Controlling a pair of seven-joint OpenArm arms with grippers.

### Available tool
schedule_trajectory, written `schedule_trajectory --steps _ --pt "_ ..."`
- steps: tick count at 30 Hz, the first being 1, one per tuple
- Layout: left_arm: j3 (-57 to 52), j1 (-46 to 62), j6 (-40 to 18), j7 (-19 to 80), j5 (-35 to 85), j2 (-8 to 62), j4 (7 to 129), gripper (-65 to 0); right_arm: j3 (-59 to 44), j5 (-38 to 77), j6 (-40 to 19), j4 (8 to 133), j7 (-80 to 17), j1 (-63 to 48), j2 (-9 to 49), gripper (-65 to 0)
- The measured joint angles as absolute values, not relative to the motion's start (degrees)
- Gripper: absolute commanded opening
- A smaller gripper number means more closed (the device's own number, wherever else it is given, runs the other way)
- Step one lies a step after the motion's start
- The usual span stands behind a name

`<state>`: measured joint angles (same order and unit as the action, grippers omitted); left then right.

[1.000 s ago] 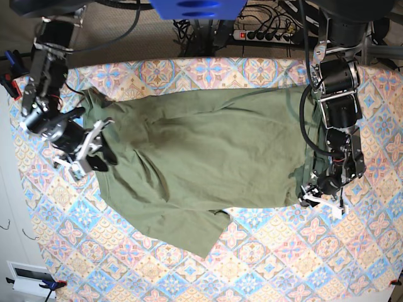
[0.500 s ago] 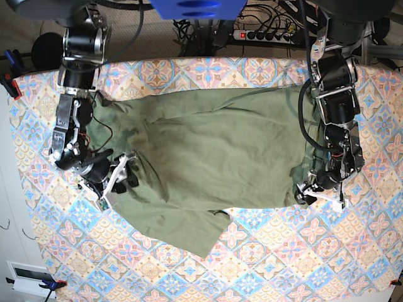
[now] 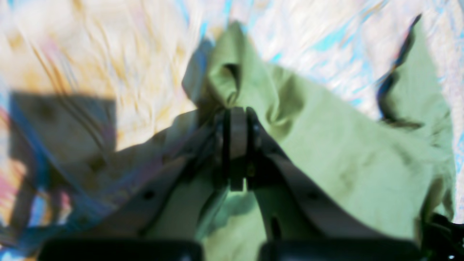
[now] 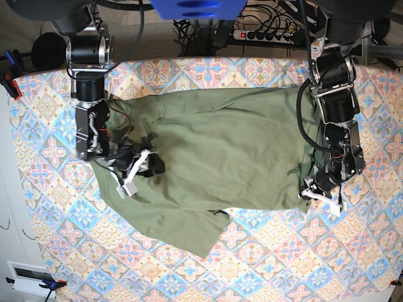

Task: Layout the t-shirt on the table in an organized manner, then fold the t-shirt properly
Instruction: 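Lower the shirt and regrasp its edge with the right gripper, then release the shirt corner with the left gripper and regrasp it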

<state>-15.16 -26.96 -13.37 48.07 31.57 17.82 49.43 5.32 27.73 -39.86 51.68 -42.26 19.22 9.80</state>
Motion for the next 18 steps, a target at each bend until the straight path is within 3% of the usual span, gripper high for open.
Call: schedule_trajectory --steps 3,6,18 --pt "-15.1 -24.1 -13.8 49.3 31.7 19.2 58.3 -65.0 7.8 28.1 -40.3 48.5 -42.9 21.5 9.8 -51.9" --pt "-15.1 -20.7 -13.8 49.6 31.8 22.1 64.2 -65.0 7.7 29.8 -40.5 45.5 -40.1 21.6 9.9 -51.8" --pt "-14.8 -13.3 -14.7 49.9 32.9 32.8 64.4 -65.0 7.8 29.9 -41.4 42.7 -38.2 21.9 10.8 -51.8"
